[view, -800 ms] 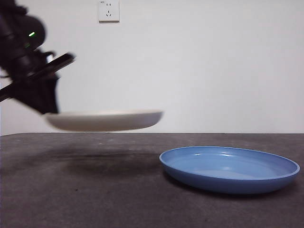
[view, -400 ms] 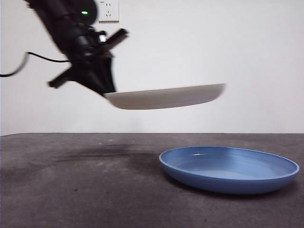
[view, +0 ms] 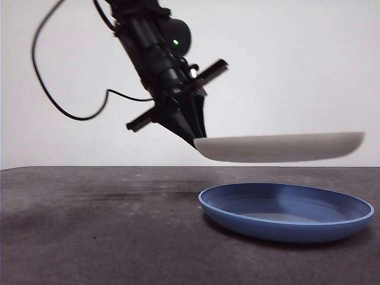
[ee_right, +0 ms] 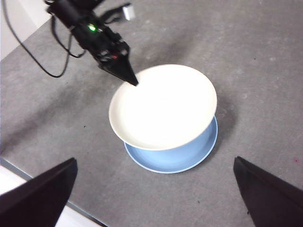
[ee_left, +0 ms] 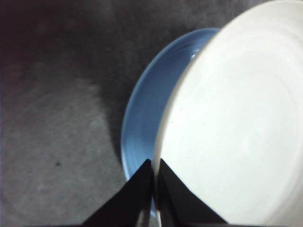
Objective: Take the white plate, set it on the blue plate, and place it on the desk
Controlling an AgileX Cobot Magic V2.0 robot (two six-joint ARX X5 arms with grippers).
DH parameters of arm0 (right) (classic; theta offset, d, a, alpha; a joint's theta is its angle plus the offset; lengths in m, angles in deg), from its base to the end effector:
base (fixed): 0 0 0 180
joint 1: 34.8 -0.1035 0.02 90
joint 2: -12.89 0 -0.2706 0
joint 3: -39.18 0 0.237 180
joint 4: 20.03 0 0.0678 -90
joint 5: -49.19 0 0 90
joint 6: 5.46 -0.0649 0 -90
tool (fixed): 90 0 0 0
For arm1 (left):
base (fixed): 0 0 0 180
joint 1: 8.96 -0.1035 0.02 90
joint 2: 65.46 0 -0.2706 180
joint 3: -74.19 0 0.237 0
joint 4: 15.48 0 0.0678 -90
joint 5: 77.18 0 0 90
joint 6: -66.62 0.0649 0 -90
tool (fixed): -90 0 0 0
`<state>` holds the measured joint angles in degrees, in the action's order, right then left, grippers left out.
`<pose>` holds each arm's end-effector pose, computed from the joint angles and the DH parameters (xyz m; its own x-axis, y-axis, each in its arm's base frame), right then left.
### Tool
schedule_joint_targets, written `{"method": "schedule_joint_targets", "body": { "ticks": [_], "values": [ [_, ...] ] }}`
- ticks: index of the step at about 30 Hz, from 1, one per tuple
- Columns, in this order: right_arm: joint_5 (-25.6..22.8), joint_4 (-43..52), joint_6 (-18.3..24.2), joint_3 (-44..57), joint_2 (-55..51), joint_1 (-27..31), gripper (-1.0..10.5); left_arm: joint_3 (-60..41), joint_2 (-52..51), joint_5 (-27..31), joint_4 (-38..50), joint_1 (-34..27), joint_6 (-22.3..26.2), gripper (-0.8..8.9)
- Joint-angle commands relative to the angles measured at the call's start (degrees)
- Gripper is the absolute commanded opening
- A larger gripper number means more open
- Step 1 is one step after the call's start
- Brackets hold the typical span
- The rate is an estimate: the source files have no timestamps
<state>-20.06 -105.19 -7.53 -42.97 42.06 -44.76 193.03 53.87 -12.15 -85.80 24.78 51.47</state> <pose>0.0307 0.0287 0.3562 0.7183 0.4858 -0.4980 -0.4378 0.8719 0.2191 0.3433 -0.2623 0.2178 0.0133 -0.5165 -0.8562 0.3921 0.7903 -0.4707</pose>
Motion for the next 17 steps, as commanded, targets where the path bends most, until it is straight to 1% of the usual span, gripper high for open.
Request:
{"method": "schedule_joint_targets", "body": {
  "ticks": [1, 10, 17],
  "values": [
    [-0.2, -0.11, 0.63, -1.11, 0.09, -0.04, 6.0, 3.93, 3.37, 1.36, -0.9, 1.11, 0.13, 0.08],
    [0.0, -0.31, 0.63, -1.11, -0.11, -0.11, 6.0, 5.38, 8.26, 2.58, -1.73, 1.99, 0.09, 0.08],
    [0.0, -0.31, 0.63, -1.11, -0.11, -0.11, 6.0, 5.38, 9.29, 2.67, -0.17, 2.14, 0.81, 0.08]
  ]
}}
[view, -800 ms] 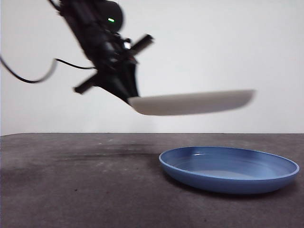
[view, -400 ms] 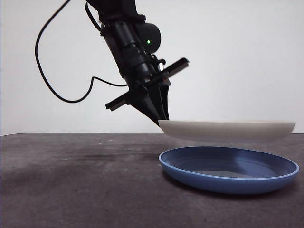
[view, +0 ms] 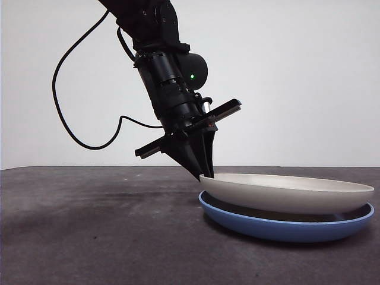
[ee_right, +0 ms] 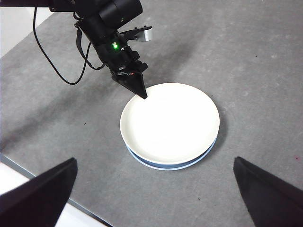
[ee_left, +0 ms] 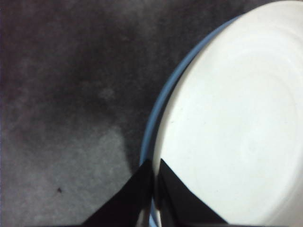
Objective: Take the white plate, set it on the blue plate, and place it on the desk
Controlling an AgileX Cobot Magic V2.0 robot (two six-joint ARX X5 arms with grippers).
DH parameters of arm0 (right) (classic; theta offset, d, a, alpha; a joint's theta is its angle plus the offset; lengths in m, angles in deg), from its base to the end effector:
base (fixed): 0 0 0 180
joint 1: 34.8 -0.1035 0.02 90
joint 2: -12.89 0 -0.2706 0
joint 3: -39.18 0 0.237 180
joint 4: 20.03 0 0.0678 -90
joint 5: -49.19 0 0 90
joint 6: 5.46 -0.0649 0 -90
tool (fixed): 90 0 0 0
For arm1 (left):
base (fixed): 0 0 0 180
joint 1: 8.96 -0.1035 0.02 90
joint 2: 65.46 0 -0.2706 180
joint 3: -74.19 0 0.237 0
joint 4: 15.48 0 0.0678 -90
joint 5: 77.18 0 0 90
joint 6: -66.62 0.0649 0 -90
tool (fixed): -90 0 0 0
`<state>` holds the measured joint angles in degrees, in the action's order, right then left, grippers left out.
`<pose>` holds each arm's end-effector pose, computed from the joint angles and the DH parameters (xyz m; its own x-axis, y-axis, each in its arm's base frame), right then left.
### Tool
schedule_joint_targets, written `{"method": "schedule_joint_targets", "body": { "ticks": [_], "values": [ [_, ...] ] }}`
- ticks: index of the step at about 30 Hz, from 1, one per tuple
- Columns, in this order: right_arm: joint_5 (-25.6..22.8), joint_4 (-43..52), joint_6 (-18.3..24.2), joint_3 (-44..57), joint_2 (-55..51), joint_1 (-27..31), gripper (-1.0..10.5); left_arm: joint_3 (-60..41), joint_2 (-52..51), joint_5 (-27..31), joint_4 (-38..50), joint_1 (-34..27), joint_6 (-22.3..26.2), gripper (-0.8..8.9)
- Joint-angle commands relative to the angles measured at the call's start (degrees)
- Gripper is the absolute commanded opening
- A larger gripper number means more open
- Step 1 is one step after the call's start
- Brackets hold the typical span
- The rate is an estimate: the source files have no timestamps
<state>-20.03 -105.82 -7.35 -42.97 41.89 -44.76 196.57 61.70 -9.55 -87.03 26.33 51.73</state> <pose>0.0292 0.0285 0.3550 0.7141 0.4856 -0.5043 -0.4382 0.8718 0.2190 0.3529 -0.2800 0.1752 -0.0415 -0.4369 -0.8986 0.3834 0.8235 -0.4181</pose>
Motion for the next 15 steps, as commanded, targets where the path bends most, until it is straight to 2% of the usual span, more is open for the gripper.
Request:
{"method": "schedule_joint_targets", "body": {
  "ticks": [1, 8, 10, 15],
  "values": [
    [-0.02, 0.33, 0.46, -1.11, 0.07, -0.11, 6.0, 1.84, 1.46, 0.04, 1.31, 0.66, 0.52, 0.08],
    [-0.07, 0.35, 0.48, -1.11, 0.07, -0.11, 6.0, 1.84, 1.46, 0.04, 1.22, 0.81, 2.47, 0.11],
    [-0.09, 0.35, 0.48, -1.11, 0.07, -0.11, 6.0, 1.84, 1.46, 0.02, 1.16, 0.83, 2.45, 0.48],
    [-0.13, 0.37, 0.5, -1.11, 0.09, -0.09, 6.0, 1.84, 1.46, -2.27, 0.96, 0.83, 2.86, 2.24]
  ]
}}
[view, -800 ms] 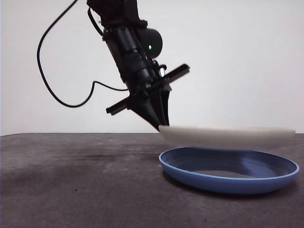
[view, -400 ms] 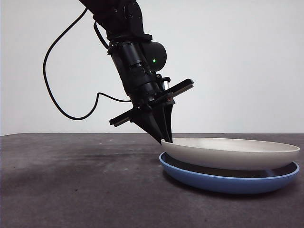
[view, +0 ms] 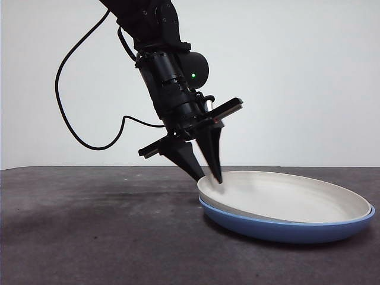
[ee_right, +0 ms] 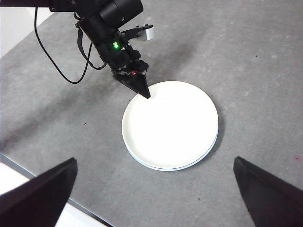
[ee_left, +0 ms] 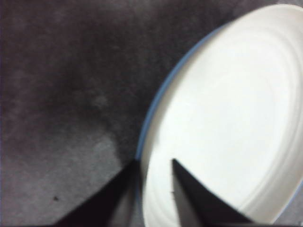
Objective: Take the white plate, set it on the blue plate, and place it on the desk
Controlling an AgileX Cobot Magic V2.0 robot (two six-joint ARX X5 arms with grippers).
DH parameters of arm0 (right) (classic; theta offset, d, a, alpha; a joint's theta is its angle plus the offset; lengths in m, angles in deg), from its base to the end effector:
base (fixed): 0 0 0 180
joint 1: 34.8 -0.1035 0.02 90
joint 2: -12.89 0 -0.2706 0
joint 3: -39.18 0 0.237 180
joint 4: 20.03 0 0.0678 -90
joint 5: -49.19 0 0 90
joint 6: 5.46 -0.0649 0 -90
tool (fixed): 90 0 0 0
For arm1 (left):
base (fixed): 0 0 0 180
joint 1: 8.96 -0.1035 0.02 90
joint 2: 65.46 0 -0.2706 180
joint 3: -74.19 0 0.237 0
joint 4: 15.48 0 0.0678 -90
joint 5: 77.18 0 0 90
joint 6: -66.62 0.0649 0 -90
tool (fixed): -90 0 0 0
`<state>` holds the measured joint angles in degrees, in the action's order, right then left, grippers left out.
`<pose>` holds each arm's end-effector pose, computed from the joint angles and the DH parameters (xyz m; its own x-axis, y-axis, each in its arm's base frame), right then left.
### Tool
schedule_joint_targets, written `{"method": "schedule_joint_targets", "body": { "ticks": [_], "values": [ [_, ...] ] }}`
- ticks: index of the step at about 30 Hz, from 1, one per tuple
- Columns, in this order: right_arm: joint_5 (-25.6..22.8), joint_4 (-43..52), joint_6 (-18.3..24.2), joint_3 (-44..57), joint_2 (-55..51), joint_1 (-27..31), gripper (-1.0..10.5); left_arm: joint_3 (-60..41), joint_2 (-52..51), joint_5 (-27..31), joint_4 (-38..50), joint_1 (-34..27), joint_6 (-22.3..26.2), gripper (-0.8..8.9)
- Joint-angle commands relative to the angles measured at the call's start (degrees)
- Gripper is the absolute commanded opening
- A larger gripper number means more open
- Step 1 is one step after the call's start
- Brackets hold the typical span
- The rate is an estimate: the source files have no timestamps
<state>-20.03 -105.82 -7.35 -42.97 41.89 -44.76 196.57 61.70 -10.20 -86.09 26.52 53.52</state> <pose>0.0292 0.0285 0.3550 0.7141 0.4856 -0.5043 -0.4382 0.8718 0.2190 0.3532 -0.2829 0.1760 -0.0379 -0.4532 -0.8906 0.4199 0.8015 -0.4257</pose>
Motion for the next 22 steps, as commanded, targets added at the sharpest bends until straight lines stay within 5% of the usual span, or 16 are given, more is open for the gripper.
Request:
{"method": "schedule_joint_targets", "body": {
  "ticks": [1, 5, 11, 22],
  "values": [
    [-0.15, 0.37, 0.48, -1.11, 0.07, -0.09, 6.0, 1.84, 1.46, -2.25, 0.02, 0.63, 1.11, 2.34],
    [-0.26, 0.37, 0.48, -1.11, 0.07, -0.09, 6.0, 1.97, 1.44, -4.63, -0.26, 0.63, 1.86, 3.01],
    [-0.26, 0.37, 0.48, -1.11, 0.09, -0.09, 6.0, 6.19, 1.44, -5.46, -4.81, 0.61, 5.14, 5.3],
    [-2.16, 0.9, 0.48, -1.11, 0.09, -0.09, 6.0, 22.47, -0.33, 2.05, -23.21, -0.33, 11.72, 5.43]
  ]
}}
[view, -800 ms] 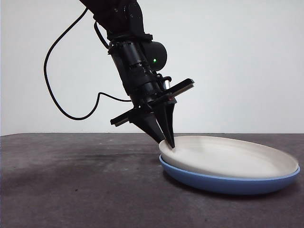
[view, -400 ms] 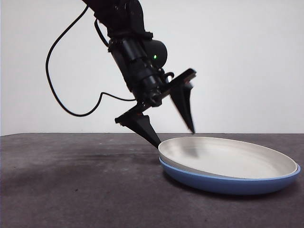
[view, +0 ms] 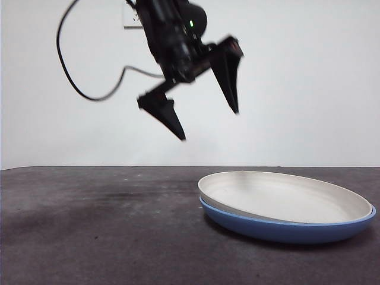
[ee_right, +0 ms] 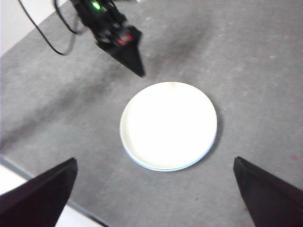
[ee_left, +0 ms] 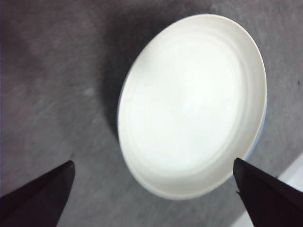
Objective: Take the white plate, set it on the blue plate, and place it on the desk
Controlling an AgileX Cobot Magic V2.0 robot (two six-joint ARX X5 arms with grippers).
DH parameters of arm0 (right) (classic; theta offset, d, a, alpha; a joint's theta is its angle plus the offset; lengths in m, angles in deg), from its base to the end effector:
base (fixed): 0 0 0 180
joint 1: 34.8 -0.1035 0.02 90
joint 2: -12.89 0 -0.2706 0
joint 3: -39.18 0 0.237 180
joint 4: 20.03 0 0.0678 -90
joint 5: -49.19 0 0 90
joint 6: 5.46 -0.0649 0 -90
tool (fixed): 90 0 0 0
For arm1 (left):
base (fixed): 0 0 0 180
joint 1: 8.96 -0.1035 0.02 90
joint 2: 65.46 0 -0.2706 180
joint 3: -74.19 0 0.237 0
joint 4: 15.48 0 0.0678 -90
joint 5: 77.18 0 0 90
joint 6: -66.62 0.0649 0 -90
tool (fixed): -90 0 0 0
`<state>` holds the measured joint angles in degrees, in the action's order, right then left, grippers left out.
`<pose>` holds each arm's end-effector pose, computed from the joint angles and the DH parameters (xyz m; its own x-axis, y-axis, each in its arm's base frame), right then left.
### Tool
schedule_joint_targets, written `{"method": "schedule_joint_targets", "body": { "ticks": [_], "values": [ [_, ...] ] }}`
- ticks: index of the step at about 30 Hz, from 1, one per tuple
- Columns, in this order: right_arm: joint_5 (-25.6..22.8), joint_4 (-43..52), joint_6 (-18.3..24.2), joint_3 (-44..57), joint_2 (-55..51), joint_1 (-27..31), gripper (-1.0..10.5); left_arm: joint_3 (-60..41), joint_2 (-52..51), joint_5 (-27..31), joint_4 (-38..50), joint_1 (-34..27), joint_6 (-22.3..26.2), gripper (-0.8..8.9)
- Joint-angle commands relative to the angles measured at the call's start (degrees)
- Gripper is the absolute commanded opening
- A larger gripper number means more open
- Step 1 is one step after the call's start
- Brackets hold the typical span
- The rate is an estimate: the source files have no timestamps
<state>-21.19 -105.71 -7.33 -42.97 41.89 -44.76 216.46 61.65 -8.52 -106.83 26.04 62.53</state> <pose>0.0299 0.0274 0.3550 0.7241 0.4681 -0.5065 -0.4242 0.8813 0.2080 0.3490 -0.2732 0.2567 -0.0266 -0.4256 -0.9045 0.5471 0.7511 -0.3695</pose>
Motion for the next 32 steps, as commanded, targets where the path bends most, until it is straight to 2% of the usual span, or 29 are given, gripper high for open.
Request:
{"method": "schedule_joint_targets", "body": {
  "ticks": [1, 6, 12, 18, 26, 32],
  "values": [
    [-1.79, 0.94, 0.44, -1.11, 0.09, -0.09, 6.0, 2.84, -1.42, 0.44, -3.58, 0.15, 3.56, 5.43],
    [-3.63, 1.36, 0.42, -1.11, 0.09, -0.07, 6.0, 2.82, -8.81, 3.74, -6.56, 0.15, 4.81, 5.43],
    [-3.65, 3.37, 0.35, -1.09, 0.13, -0.04, 6.0, 2.03, -20.2, 3.93, -6.6, 0.15, 4.96, 5.44],
    [-5.46, 8.28, -1.99, -1.09, 0.15, -0.04, 6.0, -3.54, -33.09, 8.94, -6.6, -0.85, 5.01, 6.28],
    [-6.54, 9.68, -2.82, -1.09, 1.18, -0.04, 6.0, -18.18, -51.36, 8.94, -5.97, -2.64, 8.44, 6.26],
    [-5.97, 8.15, -3.96, -1.09, 5.11, -0.04, 6.0, -34.1, -65.7, 8.9, 0.09, -2.64, 11.1, 6.26]
  ]
}}
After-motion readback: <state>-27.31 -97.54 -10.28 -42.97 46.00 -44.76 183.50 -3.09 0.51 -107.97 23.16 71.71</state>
